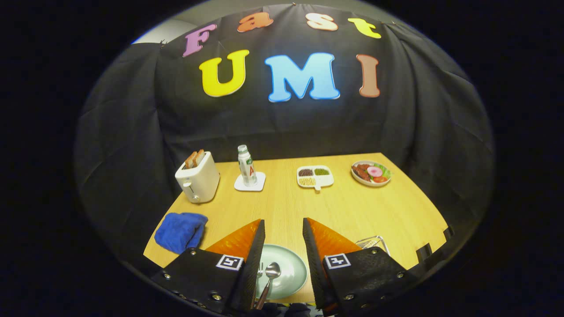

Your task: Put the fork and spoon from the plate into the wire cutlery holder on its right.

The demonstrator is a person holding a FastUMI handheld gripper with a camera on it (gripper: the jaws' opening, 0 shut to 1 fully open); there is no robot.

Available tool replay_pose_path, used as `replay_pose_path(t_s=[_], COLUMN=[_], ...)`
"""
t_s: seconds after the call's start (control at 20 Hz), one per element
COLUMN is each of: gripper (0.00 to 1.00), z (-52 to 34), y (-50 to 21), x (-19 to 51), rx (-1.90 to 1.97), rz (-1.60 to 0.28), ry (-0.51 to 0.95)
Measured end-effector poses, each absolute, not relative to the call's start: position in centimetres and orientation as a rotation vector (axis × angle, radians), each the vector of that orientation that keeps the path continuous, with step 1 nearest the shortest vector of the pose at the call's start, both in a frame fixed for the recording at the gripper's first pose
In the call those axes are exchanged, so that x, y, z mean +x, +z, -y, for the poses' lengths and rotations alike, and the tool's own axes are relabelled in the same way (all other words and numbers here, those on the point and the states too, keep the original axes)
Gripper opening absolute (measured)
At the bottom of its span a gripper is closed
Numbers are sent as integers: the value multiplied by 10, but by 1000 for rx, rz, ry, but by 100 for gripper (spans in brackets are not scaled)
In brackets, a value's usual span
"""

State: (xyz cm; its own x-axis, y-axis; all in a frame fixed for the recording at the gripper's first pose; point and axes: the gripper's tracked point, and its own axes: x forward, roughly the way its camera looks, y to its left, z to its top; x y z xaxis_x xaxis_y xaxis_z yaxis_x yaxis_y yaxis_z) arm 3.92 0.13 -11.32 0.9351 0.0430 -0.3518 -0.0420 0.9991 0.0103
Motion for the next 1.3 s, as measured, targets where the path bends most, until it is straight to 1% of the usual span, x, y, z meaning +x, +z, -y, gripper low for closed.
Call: replay_pose_path(t_s=[0.35,0.5,0.8,1.1,1.15,1.3], gripper=[53,53,53,53,47,47], z=[-14,-22,-31,-30,-32,-36], y=[-224,-259,-308,-337,-340,-343], x=[29,21,9,6,4,2], rx=[47,90,110,118,129,129], rz=[-767,-900,-1088,-1197,-1216,-1242], ry=[88,111,122,108,113,134])
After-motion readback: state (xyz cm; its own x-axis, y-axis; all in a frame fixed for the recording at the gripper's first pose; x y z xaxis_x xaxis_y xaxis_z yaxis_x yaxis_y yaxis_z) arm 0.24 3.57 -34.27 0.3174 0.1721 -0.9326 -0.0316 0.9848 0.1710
